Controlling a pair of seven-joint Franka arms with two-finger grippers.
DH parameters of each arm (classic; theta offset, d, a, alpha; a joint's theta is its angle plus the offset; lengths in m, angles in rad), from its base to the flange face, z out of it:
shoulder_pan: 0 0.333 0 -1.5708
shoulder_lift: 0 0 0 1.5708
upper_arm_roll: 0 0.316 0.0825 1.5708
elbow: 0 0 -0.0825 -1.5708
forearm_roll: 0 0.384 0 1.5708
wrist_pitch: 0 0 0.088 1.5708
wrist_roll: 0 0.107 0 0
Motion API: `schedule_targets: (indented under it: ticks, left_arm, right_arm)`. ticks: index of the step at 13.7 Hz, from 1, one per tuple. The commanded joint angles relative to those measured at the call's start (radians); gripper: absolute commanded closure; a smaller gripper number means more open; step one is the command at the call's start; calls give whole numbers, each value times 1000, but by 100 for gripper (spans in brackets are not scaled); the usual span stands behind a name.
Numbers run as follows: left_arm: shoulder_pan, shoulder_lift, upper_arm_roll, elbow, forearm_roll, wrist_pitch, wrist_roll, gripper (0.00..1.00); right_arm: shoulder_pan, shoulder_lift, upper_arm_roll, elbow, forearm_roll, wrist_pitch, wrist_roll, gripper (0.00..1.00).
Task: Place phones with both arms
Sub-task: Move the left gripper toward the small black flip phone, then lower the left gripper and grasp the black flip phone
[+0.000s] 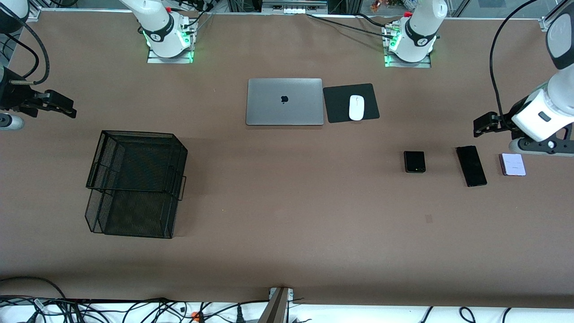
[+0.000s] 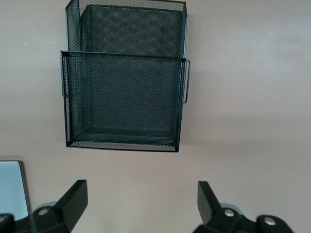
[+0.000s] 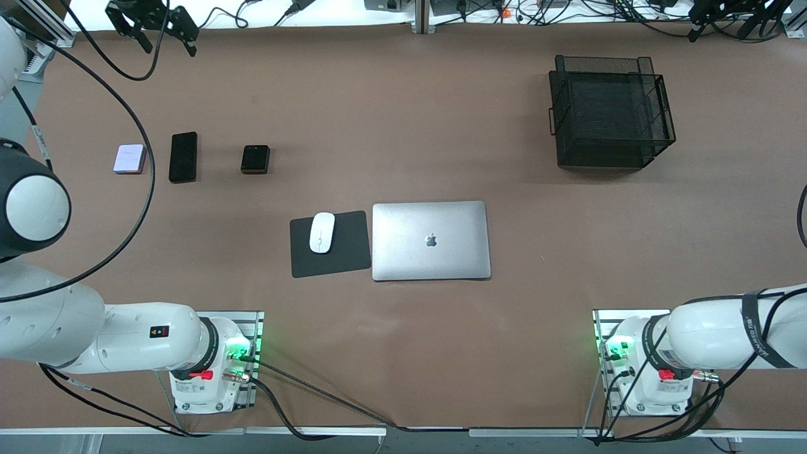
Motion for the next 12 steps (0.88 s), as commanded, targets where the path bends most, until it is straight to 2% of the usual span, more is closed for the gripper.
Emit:
schedule_targets:
  ticks: [1, 3, 6, 9, 12]
  left_arm:
    - [-10, 77, -2, 16, -30, 41, -16, 0]
    - [-10, 105, -2, -34, -30, 121, -52, 0]
    - [-10, 102, -43, -235, -30, 380, -161, 0]
    - [-10, 123, -45, -432, -28, 709, -209, 0]
    - [-10, 160, -45, -549, -20, 868, -209, 0]
  right_arm:
    - [-15, -17, 14, -13, 4, 6, -6, 0]
    - [-15, -18, 14, -13, 3, 8, -6, 0]
    - [-15, -17, 16, -13, 4, 6, -6, 0]
    - [-15, -18, 16, -13, 3, 6, -6, 0]
    - [-15, -18, 16, -13, 3, 8, -6, 0]
